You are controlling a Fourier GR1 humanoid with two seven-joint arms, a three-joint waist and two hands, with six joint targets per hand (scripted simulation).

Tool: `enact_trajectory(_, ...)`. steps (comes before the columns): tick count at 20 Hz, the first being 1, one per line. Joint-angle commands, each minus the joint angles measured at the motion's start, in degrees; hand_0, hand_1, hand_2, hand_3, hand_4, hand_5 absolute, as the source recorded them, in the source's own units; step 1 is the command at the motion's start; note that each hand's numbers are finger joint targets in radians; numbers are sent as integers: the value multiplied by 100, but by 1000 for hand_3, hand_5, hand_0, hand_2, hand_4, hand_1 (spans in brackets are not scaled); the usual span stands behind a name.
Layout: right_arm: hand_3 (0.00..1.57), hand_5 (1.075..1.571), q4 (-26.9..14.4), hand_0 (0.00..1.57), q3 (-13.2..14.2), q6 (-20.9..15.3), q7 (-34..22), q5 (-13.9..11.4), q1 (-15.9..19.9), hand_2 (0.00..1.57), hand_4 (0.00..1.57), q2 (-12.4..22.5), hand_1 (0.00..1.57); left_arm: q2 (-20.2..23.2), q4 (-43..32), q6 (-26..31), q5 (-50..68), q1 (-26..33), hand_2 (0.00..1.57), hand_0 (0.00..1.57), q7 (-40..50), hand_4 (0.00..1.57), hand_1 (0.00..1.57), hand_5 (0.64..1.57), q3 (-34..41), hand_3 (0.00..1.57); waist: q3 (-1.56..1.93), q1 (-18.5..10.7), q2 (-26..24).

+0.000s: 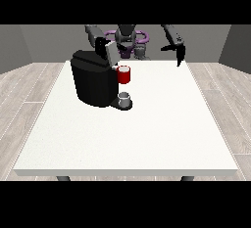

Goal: Insert the coffee pod into the coffee machine and close the lid

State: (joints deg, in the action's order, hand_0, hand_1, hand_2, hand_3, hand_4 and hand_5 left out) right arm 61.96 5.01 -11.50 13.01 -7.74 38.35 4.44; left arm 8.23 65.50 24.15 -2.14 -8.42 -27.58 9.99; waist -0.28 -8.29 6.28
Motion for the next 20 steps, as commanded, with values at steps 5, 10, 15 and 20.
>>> enact_trajectory(5, 0, 1571, -98, 0, -443, -168, -505, -363, 601, 0, 421, -230, 0, 28, -443, 96, 31, -166, 0, 0, -217, 375, 0, 1571, 16, 0, 23, -127, 140)
enact_trajectory(10, 0, 1571, -163, 0, -609, -273, -1043, -616, 834, 0, 374, -88, 0, -67, -455, 52, 127, -392, 0, 0, -83, 384, 0, 1571, 34, 0, 21, -274, 189)
enact_trajectory(15, 0, 1571, -265, 0, -912, -550, -816, -996, 995, 0, 421, -324, 0, 223, -568, 281, 252, -566, 0, 0, 71, 319, 0, 1571, 154, 0, 26, -398, 226)
enact_trajectory(20, 0, 1571, -464, 0, -568, -305, -945, -803, 1732, 0, 352, -175, 0, 179, -576, 295, 146, -460, 0, 0, -169, 315, 0, 1571, 23, 0, 26, -533, 229)
